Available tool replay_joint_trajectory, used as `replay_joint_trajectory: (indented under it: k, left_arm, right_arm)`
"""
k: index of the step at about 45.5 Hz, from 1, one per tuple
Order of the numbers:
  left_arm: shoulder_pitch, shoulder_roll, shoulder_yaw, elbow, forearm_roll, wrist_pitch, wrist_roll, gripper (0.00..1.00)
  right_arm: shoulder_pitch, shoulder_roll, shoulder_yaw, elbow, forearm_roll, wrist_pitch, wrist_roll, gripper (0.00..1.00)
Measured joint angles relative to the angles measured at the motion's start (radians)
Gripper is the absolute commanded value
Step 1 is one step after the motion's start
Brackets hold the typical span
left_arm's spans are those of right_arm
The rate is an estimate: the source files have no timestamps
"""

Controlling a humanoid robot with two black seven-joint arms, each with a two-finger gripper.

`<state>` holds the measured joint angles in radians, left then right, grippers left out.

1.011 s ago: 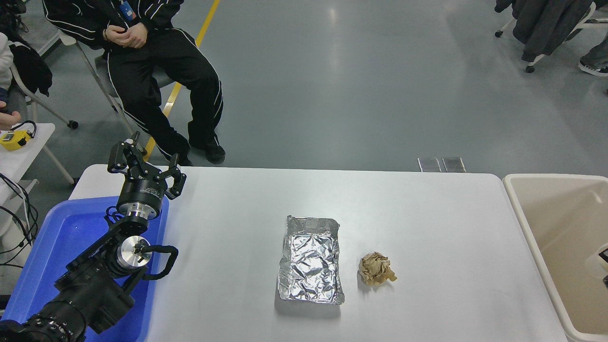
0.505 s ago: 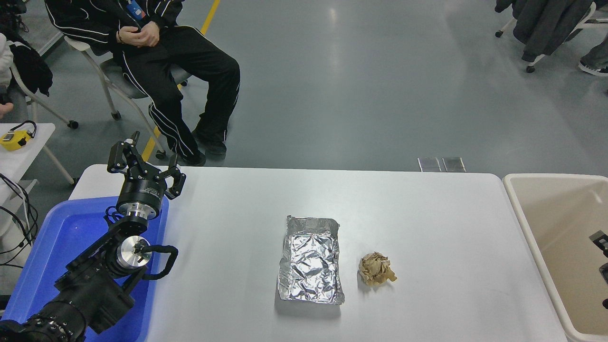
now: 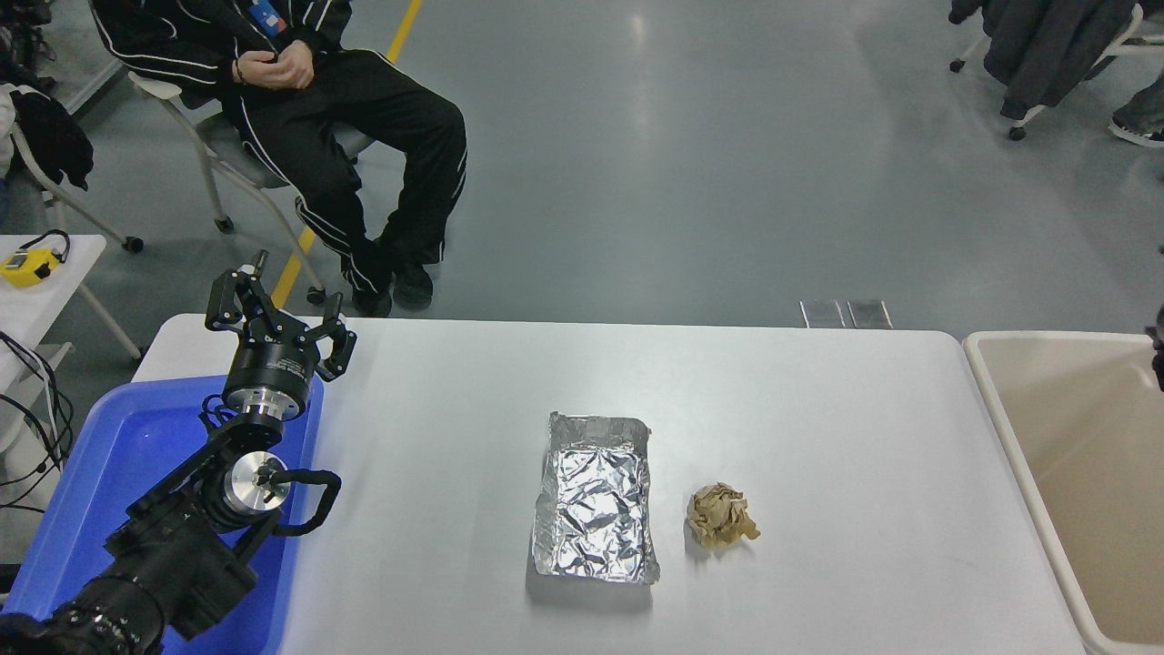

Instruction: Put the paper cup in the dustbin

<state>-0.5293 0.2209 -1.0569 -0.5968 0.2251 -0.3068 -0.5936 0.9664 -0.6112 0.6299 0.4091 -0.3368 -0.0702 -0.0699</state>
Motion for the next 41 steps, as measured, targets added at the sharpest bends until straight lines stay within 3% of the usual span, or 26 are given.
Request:
replay_joint_trajectory:
  k: [8, 18, 33, 41]
  left_arm:
    - [0.0, 0.0, 0.0, 0.0, 0.001, 0.0, 0.0, 1.0]
    - [0.0, 0.0, 0.0, 0.0, 0.0, 0.0, 0.0, 1.0]
    - [0.0, 0.0, 0.0, 0.0, 0.0, 0.0, 0.0, 1.0]
    - [0.0, 0.0, 0.0, 0.0, 0.0, 0.0, 0.0, 1.0]
  right_arm:
    - [-0.022, -0.018, 0.17, 0.182, -0.001, 0.001, 0.002, 0.99]
    - [-0.162, 0.063, 0.398, 0.328, -0.005, 0.001, 0.019, 0.99]
    - [-0.372, 0.192, 0.571, 0.402, -0.012, 0.032, 0.215, 0.99]
    - [-0.439, 0.24, 0.599, 0.415, -0.014, 0.042, 0.27, 0.99]
